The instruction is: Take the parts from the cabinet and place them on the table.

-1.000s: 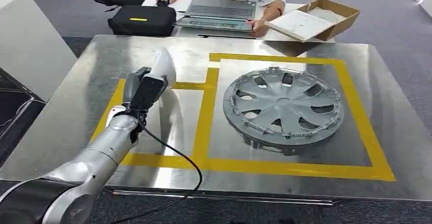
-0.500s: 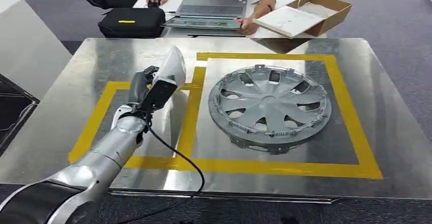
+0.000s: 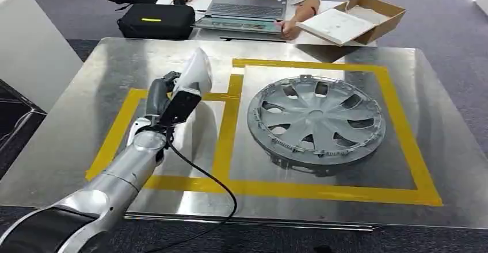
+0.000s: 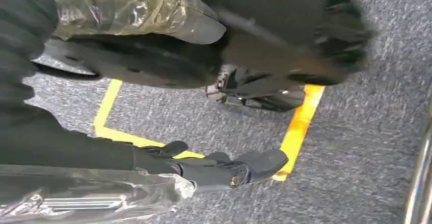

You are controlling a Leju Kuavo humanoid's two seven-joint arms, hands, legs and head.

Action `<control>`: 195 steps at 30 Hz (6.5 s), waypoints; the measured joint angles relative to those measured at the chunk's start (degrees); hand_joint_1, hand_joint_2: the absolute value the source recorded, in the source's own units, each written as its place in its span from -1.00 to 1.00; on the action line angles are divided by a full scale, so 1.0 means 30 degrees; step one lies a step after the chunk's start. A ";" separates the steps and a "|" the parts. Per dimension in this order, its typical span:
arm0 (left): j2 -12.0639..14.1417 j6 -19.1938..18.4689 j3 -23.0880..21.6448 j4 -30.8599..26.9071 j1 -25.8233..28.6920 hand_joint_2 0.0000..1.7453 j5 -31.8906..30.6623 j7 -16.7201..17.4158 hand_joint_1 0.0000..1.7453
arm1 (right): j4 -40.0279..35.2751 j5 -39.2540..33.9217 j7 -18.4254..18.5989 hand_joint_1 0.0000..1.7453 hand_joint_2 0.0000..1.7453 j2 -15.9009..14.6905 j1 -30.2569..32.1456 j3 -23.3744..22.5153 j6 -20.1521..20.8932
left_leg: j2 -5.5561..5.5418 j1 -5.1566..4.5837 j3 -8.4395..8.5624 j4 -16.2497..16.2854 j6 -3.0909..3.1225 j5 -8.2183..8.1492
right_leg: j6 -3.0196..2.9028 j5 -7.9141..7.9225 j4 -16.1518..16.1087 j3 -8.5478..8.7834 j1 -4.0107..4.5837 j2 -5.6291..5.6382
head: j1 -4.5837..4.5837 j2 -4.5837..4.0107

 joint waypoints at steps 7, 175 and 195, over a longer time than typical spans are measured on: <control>0.0358 -0.0132 -0.0320 -0.1560 0.1068 1.00 -0.0117 0.0860 1.00 | 0.0000 -0.0379 -0.0102 -1.00 1.00 -0.0022 0.0070 -0.0007 -0.0153 | -0.0057 -0.0144 0.0017 0.0113 -0.0441 -0.0101 | -0.0288 0.2728 -0.6107 0.3064 -0.0036 0.0001 | -0.0029 0.0000; 0.1027 0.5486 -0.2302 -0.9819 0.6025 -1.00 -0.2215 0.0117 -1.00 | 0.0007 -0.0583 0.0306 -1.00 -1.00 0.0678 -0.0025 -0.0291 -0.0998 | 0.0087 -0.0298 0.2134 0.0154 -0.0292 -0.1062 | -0.0855 0.3523 -0.6732 0.2928 0.0361 -0.0166 | -0.0139 0.0000; 0.1348 0.5501 -0.1056 -1.2625 0.8938 -1.00 -0.2870 -0.0722 -1.00 | 0.0007 -0.0772 0.0241 -1.00 -1.00 0.0612 -0.0258 -0.0291 -0.0852 | 0.0137 -0.0222 -0.0495 0.0049 -0.0664 0.0159 | -0.0831 0.2103 -0.6843 0.4838 0.0050 -0.0108 | -0.0080 0.0000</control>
